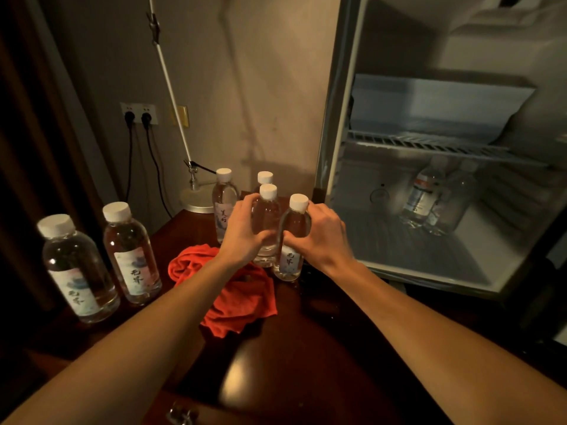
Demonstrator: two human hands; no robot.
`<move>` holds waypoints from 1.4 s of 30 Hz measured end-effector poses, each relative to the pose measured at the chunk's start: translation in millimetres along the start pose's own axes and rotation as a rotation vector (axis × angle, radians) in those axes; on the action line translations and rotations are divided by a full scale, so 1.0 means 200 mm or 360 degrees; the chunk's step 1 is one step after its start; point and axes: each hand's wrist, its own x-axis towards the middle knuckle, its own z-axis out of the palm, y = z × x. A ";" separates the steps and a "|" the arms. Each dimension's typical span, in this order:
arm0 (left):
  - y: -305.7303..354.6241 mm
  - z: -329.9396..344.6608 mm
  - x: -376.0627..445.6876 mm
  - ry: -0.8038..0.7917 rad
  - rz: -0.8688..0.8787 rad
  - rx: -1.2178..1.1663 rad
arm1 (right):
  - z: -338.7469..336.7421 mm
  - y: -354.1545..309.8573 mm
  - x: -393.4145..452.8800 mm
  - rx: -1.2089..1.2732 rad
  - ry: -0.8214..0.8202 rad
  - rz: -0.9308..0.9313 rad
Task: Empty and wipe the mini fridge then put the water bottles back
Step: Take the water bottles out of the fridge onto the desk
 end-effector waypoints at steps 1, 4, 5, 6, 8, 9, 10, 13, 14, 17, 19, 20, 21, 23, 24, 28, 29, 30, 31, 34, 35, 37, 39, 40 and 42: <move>-0.01 -0.01 -0.02 -0.0056 0.0021 0.0025 | 0.00 -0.01 0.00 -0.0007 -0.0019 -0.0011; -0.04 -0.03 -0.07 -0.0149 0.0006 0.0110 | 0.01 -0.04 0.02 -0.0022 -0.0064 -0.0025; -0.05 -0.03 -0.08 -0.0132 -0.0024 0.0145 | 0.01 -0.05 0.02 -0.0016 -0.0073 -0.0008; -0.05 -0.05 -0.09 -0.0103 -0.0065 0.0186 | 0.01 -0.05 0.03 -0.0013 -0.0080 0.0015; -0.03 -0.07 -0.12 -0.0027 -0.0114 0.0257 | 0.01 -0.05 0.02 -0.0017 -0.0073 0.0056; 0.00 -0.09 -0.13 0.0018 -0.0089 0.0272 | 0.01 -0.05 0.01 -0.0014 -0.0060 0.0071; 0.02 -0.10 -0.15 0.0063 -0.0051 0.0280 | 0.01 -0.05 0.00 -0.0002 -0.0051 0.0089; 0.11 -0.14 -0.20 0.0119 0.0027 0.0318 | -0.01 -0.06 -0.05 0.0100 -0.0060 0.0120; 0.13 -0.14 -0.22 0.0100 0.0048 0.0329 | -0.03 -0.07 -0.06 0.0138 -0.0068 0.0121; 0.23 -0.12 -0.29 -0.0025 0.0169 0.0334 | -0.08 -0.05 -0.12 0.0159 -0.0042 0.0137; 0.31 -0.07 -0.32 -0.0116 0.0266 0.0353 | -0.13 0.00 -0.15 0.0099 -0.0011 0.0189; 0.35 -0.04 -0.33 -0.0154 0.0295 0.0361 | -0.16 0.04 -0.17 0.0055 -0.0006 0.0217; 0.40 0.00 -0.33 -0.0191 0.0306 0.0362 | -0.20 0.08 -0.18 0.0014 -0.0006 0.0244; 0.48 0.08 -0.33 -0.0282 0.0304 0.0357 | -0.28 0.16 -0.21 -0.0063 -0.0021 0.0309; 0.52 0.13 -0.33 -0.0327 0.0309 0.0349 | -0.33 0.20 -0.22 -0.0096 -0.0029 0.0340; 0.67 0.32 -0.29 -0.0424 0.0317 0.0352 | -0.49 0.37 -0.26 -0.0167 -0.0009 0.0468; 0.70 0.37 -0.28 -0.0436 0.0316 0.0369 | -0.52 0.41 -0.26 -0.0170 -0.0003 0.0515; 0.72 0.42 -0.26 -0.0450 0.0313 0.0383 | -0.55 0.46 -0.26 -0.0163 0.0004 0.0560; 0.75 0.47 -0.25 -0.0463 0.0305 0.0395 | -0.58 0.50 -0.25 -0.0142 0.0006 0.0605; 0.82 0.61 -0.18 -0.0493 0.0260 0.0431 | -0.66 0.62 -0.22 -0.0100 0.0038 0.0678; 0.83 0.65 -0.15 -0.0503 0.0231 0.0439 | -0.69 0.65 -0.20 -0.0125 0.0043 0.0699; 0.85 0.74 -0.09 -0.0522 0.0166 0.0423 | -0.73 0.73 -0.15 -0.0231 0.0029 0.0781; 0.87 0.81 -0.03 -0.0532 0.0112 0.0379 | -0.75 0.82 -0.09 -0.0241 0.0068 0.0873; 0.88 0.85 0.01 -0.0533 0.0097 0.0360 | -0.75 0.87 -0.07 -0.0202 0.0102 0.0894; 0.92 0.93 0.09 -0.0533 0.0078 0.0340 | -0.75 0.94 -0.01 -0.0132 0.0158 0.0926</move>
